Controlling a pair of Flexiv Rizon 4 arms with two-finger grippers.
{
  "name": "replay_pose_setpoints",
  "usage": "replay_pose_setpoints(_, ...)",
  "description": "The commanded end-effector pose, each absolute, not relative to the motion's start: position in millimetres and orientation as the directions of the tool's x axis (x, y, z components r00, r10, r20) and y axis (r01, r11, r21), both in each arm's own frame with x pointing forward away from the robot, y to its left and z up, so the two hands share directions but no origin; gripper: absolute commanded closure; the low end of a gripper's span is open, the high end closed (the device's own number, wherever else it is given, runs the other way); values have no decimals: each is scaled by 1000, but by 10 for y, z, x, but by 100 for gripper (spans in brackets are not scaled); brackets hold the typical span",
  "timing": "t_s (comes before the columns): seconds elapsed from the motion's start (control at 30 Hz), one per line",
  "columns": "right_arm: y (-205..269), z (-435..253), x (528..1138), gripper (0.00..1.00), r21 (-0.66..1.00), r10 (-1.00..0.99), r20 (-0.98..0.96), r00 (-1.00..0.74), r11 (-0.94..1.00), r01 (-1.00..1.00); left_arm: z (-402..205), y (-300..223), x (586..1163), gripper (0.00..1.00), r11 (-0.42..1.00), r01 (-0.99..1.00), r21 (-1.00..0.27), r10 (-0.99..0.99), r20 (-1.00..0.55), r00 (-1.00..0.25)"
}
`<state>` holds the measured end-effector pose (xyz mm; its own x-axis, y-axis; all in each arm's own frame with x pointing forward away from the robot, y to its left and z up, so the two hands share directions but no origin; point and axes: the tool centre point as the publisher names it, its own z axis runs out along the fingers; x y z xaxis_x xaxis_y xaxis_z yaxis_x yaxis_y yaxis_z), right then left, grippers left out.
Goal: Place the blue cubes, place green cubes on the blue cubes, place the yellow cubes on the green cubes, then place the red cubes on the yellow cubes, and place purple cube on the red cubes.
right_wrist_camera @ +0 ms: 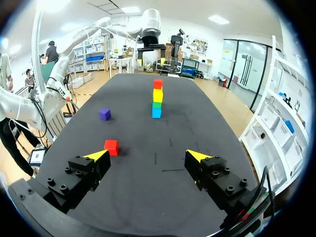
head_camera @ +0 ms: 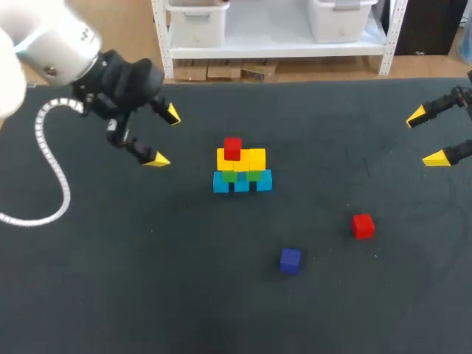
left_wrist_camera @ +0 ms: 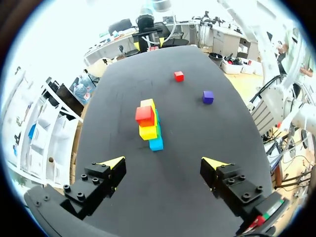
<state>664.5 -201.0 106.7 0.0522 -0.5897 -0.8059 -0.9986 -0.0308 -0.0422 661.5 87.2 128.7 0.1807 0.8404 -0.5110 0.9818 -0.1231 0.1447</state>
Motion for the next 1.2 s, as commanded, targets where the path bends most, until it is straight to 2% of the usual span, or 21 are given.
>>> replay_pose_setpoints(0.03,-2009,1063,6644,0,-43,-589,-807,53,-31,-999,1289,984,6572,0,-103,979,173,842,-509,179)
replay_pose_setpoints(0.7,-1956,1071,6675,0,-54,-607,-790,84,-67,-996,1276,1044,6605,0,-91,982,165,847,-505,163)
replay_pose_setpoints(0.97,-1742,990,6329,0,-79,-593,-793,142,-130,-988,1276,1044,6605,0,-91,982,165,847,-505,163)
replay_pose_setpoints(1.2,-1581,765,5997,0,-91,-598,-789,138,-109,-990,1276,1044,6605,0,-91,982,165,847,-505,163)
